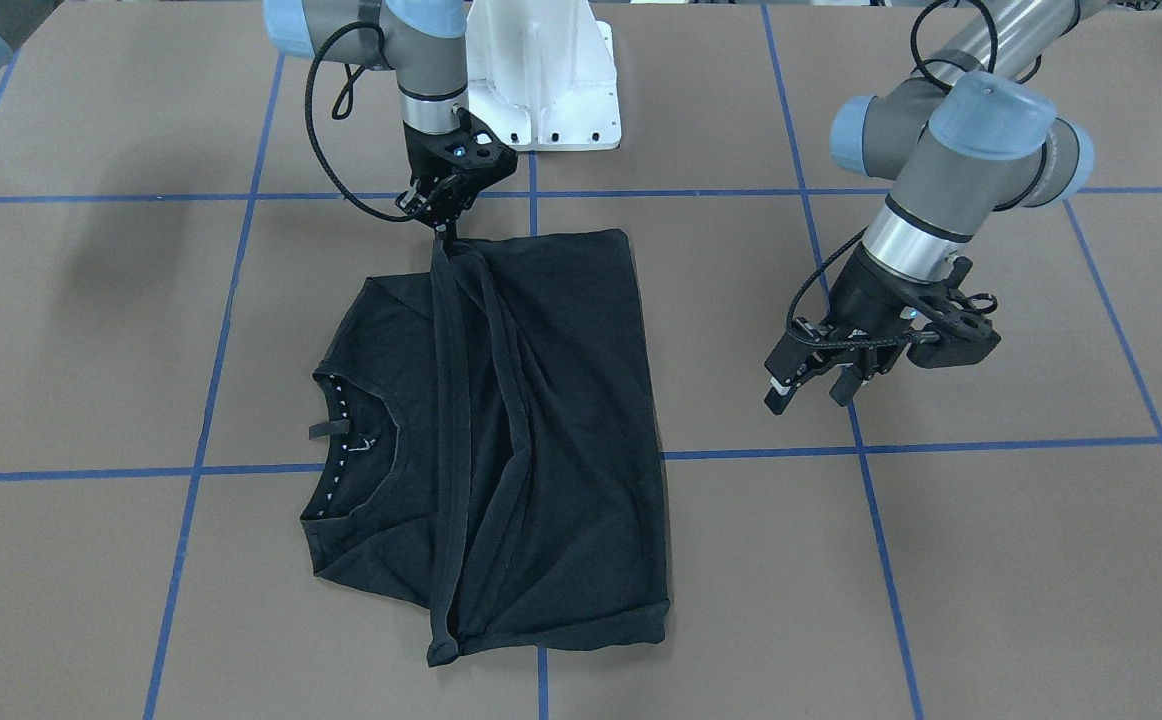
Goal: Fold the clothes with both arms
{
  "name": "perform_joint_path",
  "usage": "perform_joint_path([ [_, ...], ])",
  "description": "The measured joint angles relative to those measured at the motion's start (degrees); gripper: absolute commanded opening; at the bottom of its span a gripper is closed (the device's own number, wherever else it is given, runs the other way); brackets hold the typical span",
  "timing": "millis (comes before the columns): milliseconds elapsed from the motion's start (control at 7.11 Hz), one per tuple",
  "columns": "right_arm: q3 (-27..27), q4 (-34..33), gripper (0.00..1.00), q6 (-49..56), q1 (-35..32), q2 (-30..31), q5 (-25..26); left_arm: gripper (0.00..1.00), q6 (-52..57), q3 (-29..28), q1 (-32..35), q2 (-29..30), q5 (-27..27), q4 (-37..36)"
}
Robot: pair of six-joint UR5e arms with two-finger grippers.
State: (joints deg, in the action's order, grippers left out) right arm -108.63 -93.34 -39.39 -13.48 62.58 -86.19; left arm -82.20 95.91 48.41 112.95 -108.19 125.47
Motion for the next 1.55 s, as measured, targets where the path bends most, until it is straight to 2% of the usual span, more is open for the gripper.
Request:
perform_joint_path([
  [422, -3.4, -0.3, 0.00, 3.2, -5.3, 2.8, -4.2, 0.99, -1.5, 0.0, -0.2, 0.2, 0.1, 0.0],
  [844, -5.5, 0.1, 0.00, -3.0, -5.1, 9.5, -4.7, 0.99, -2.8, 0.4, -0.2, 0.6, 0.2, 0.0],
  [1125, -7.1, 0.0, 0.14, -8.6, -3.9, 11.7, -4.9, 0.99, -3.2, 0.5, -0.2, 0.9, 0.2, 0.0],
  [1265, -7.7, 0.0, 0.18, -12.0, -3.1, 12.4, -4.9, 0.99, -3.2, 0.5, -0.2, 0.9, 0.2, 0.0],
  [1546, -9.4, 0.0, 0.36, -14.8, -2.7, 12.8, -5.0, 0.99, -3.2, 0.4, -0.2, 1.0, 0.2, 0.0],
])
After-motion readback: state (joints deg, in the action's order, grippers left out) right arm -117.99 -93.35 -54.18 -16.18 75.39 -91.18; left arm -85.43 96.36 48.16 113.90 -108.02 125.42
